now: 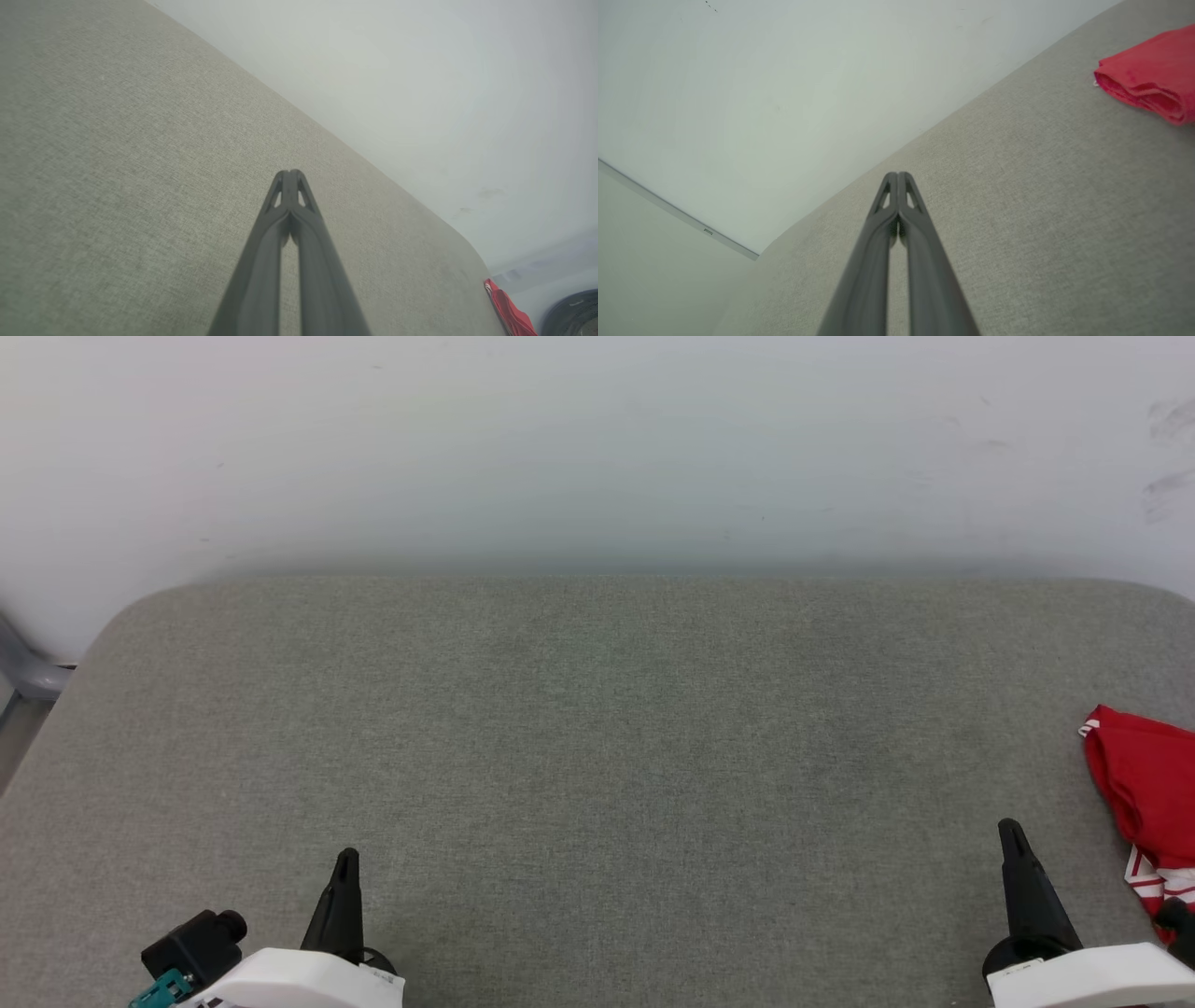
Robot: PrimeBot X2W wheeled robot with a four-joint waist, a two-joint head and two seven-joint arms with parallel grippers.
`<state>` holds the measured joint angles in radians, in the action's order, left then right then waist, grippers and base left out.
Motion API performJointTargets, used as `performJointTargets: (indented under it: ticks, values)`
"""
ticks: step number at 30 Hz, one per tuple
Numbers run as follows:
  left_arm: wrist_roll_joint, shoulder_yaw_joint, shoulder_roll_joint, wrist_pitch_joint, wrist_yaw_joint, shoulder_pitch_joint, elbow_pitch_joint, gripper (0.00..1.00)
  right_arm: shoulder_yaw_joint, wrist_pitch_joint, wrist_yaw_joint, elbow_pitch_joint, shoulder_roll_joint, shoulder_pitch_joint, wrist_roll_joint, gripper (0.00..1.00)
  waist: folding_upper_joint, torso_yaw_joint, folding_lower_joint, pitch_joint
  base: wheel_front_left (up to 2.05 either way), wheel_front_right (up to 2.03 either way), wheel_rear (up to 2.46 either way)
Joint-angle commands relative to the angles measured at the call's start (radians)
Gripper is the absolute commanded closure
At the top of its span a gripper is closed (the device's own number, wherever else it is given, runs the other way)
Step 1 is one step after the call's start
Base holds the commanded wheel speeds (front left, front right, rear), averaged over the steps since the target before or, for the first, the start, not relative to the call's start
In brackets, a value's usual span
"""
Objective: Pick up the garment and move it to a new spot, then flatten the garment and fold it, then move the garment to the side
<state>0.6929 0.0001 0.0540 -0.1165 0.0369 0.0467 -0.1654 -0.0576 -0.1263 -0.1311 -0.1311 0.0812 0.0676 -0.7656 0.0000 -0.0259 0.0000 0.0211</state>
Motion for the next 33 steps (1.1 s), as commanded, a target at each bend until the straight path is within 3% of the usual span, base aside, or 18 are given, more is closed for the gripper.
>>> performJointTargets:
  ticks: [1, 33]
  values:
    - [0.044, 0.007, 0.003, 0.009, 0.009, -0.031, 0.007, 1.00, -0.004, 0.008, 0.000, 0.006, 0.000, -0.032, -0.042, 1.00, 0.0000, 0.001, 0.0000, 0.000, 0.00, 0.00, 0.00]
    - [0.432, 0.054, 0.002, 0.107, 0.047, -0.090, -0.031, 1.00, -0.017, 0.103, 0.000, -0.046, -0.007, -0.101, -0.406, 1.00, 0.0000, 0.009, 0.0000, -0.009, 0.00, 0.00, 0.00]
